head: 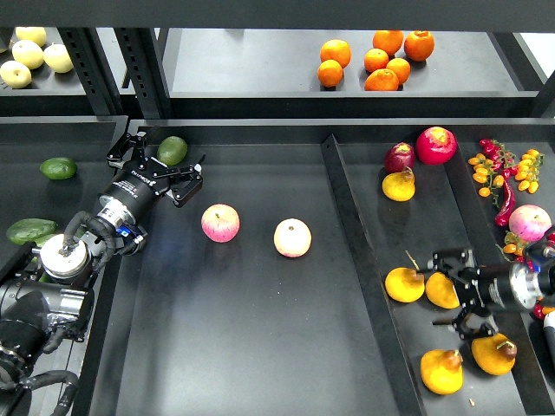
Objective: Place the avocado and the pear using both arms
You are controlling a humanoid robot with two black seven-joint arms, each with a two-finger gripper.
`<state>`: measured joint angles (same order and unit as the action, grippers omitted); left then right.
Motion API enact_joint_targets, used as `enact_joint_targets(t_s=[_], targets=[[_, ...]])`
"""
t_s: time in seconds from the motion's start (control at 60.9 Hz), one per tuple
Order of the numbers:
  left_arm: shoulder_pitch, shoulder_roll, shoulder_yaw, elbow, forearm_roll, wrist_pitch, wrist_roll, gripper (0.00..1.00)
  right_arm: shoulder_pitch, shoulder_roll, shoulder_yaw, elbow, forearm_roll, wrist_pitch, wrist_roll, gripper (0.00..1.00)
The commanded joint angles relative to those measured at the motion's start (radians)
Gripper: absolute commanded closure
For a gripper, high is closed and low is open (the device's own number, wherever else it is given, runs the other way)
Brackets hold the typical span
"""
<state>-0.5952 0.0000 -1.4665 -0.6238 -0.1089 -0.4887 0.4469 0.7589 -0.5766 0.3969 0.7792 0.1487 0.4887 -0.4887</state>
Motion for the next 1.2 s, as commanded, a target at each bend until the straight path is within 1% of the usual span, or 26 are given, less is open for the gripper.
enact_joint_targets(t_s=[0.0,0.213,0.542,0.722,0.788,0.936,1.182], targets=[[0.000,0.000,0.002,-0.005,0.000,0.000,-0.001,0.01,0.002,0.053,0.100,-0.058,0.003,0.000,0.000,0.01],[0.002,0.000,0.002,-0.017,0.000,0.000,-0.001,0.01,0.022,0.141,0.221,-0.141,0.003,0.000,0.000,0.01],[0.012,0.000,0.011,-0.030,-0.003,0.000,0.001,0.01,0.020,0.236,0.442,-0.195,0.005,0.000,0.000,0.01],[0.012,0.000,0.021,-0.030,-0.003,0.000,0.001,0.01,0.016,0.316,0.543,-0.225,0.005,0.000,0.000,0.01],[0.012,0.000,0.025,-0.030,-0.003,0.000,0.001,0.01,0.016,0.352,0.568,-0.247,0.005,0.000,0.000,0.01],[0.014,0.000,0.025,-0.030,-0.003,0.000,-0.001,0.01,0.016,0.385,0.570,-0.284,0.005,0.000,0.000,0.01],[0.014,0.000,0.031,-0.030,-0.005,0.000,-0.001,0.01,0.019,0.402,0.570,-0.301,0.005,0.000,0.000,0.01]])
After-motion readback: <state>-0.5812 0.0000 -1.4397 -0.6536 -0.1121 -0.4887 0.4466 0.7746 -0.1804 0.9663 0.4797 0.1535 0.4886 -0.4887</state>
